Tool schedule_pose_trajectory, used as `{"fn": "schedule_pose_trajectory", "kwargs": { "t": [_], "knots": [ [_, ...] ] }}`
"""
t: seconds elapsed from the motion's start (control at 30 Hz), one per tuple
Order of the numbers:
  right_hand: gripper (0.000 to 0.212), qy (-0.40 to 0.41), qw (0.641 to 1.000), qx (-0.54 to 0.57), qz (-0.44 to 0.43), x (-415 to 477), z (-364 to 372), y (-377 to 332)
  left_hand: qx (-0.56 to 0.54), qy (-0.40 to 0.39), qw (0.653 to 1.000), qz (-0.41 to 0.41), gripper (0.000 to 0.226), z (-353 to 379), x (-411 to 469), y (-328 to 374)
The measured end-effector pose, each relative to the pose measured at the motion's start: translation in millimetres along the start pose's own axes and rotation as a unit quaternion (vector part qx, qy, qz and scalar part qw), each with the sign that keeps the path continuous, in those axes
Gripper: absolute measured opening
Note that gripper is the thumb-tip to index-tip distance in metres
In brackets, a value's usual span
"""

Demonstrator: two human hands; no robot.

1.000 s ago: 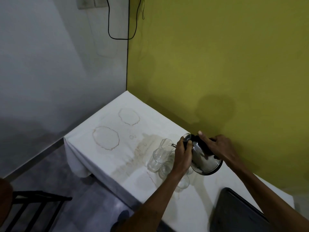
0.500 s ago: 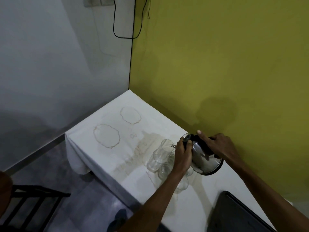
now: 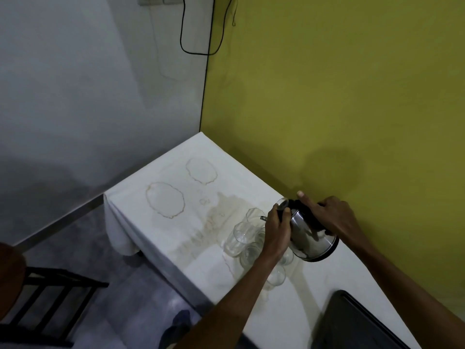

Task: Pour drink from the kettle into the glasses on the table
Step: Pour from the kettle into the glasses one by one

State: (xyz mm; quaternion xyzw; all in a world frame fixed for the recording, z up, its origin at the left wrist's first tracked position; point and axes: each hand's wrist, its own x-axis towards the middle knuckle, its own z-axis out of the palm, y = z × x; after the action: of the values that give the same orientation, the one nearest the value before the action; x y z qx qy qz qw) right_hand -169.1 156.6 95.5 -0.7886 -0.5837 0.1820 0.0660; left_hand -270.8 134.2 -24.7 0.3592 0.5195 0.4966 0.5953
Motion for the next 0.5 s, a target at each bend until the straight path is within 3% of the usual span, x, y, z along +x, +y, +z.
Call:
{"fn": "schedule_pose_trajectory", "kwargs": {
  "t": [0.13, 0.5],
  "knots": [
    [0.082, -0.002, 1.0, -0.002, -0.002, 2.1, -1.7, -2.4, 0.01, 0.001, 1.0, 0.0, 0.047, -0.3, 1.6, 2.4],
    [0.085, 0.007, 1.0, -0.024, -0.007, 8.0, -3.3, -4.1, 0.0, -0.003, 1.0, -0.004, 0.037, 1.0, 6.8, 4.3]
  ]
}}
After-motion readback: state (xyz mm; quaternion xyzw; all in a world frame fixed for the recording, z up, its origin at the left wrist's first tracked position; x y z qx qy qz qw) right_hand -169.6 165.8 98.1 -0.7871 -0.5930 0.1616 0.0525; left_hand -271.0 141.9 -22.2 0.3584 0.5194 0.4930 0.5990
